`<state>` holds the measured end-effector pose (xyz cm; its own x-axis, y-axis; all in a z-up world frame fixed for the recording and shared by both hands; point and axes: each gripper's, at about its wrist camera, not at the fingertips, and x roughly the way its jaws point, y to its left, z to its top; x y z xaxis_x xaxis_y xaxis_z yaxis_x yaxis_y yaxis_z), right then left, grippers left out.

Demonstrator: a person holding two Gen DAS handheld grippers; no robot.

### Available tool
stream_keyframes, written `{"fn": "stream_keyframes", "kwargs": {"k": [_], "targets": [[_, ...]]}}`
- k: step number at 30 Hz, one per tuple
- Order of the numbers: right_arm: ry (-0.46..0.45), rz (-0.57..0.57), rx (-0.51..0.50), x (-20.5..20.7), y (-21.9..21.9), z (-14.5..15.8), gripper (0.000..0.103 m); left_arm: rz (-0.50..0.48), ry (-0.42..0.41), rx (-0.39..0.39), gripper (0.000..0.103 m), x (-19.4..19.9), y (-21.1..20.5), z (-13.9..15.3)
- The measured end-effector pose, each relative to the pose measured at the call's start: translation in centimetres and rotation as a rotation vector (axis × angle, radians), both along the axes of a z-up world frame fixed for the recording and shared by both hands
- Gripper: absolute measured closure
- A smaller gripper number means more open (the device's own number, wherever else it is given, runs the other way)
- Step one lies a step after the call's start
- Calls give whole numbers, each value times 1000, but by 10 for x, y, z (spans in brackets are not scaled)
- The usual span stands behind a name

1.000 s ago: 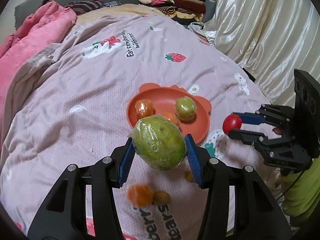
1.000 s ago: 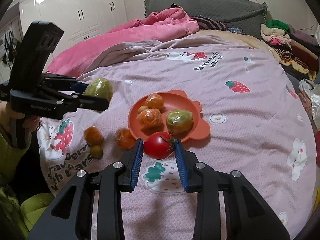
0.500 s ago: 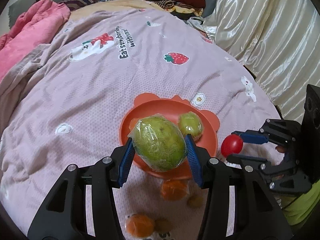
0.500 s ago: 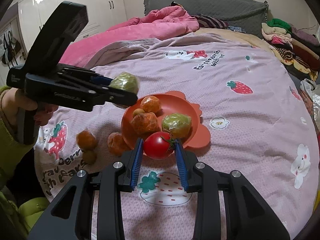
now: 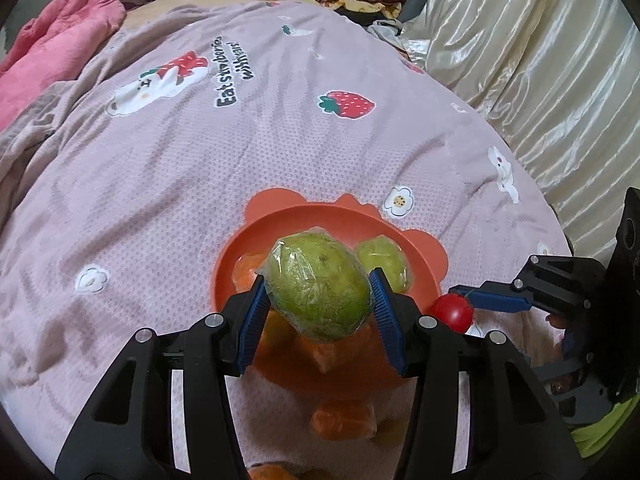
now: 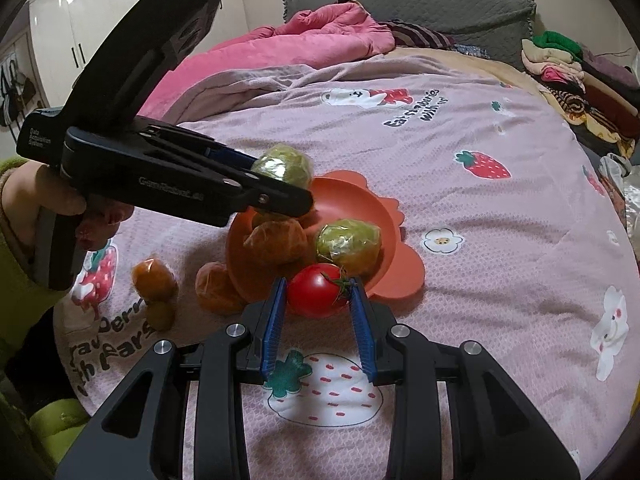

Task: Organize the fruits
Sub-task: 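Carry both fruits over the plate and lower them in, opening both tools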

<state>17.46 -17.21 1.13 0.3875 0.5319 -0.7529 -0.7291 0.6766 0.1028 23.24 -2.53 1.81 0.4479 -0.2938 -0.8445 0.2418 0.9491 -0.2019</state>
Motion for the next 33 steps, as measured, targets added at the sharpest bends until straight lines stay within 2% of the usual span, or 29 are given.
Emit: {"fn": "stream_keyframes", "kwargs": {"k": [6, 33], "targets": [[0, 3, 0, 1, 1, -1, 72, -6, 18, -10, 62, 6, -5, -9], [4, 22, -46, 11, 22, -17, 72, 16, 13, -29, 62, 8, 6, -11]]}}
